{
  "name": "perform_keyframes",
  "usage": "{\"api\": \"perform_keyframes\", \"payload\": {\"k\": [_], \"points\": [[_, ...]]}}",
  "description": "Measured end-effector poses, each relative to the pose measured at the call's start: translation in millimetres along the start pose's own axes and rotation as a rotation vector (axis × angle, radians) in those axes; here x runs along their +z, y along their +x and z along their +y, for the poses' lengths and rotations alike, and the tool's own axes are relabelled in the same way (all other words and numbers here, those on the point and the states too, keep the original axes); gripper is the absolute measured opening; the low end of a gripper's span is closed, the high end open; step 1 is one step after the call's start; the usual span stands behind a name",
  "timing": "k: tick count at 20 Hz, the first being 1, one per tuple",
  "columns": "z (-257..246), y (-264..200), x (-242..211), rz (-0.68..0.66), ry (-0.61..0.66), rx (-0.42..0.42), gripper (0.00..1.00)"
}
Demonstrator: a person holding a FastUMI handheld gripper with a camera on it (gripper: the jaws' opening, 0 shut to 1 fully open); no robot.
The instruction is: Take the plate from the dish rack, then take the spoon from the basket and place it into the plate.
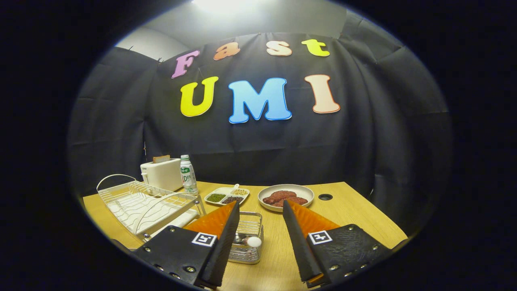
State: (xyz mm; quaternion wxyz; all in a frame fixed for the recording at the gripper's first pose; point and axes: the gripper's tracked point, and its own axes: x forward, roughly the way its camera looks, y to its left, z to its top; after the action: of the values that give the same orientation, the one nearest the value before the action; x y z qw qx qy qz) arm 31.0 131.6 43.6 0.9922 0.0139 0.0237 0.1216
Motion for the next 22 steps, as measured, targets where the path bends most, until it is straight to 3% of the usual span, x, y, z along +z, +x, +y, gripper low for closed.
{"api": "perform_keyframes", "payload": {"k": [4,5,7,10,11,22], "points": [[2.5,10.0,-16.2,0.039,-0.019,0.022,0.61],[4.0,13.0,-17.5,0.043,-0.016,0.016,0.53],[5.1,14.3,-14.6,0.032,0.018,-0.006,0.21],[12.1,6.2,-15.3,0.054,0.020,0.032,0.21],[15.1,5.0,-16.9,0.056,0.016,0.034,0.13],[33.5,-24.2,37.6,0.084,0.027,-0.003,0.13]]}}
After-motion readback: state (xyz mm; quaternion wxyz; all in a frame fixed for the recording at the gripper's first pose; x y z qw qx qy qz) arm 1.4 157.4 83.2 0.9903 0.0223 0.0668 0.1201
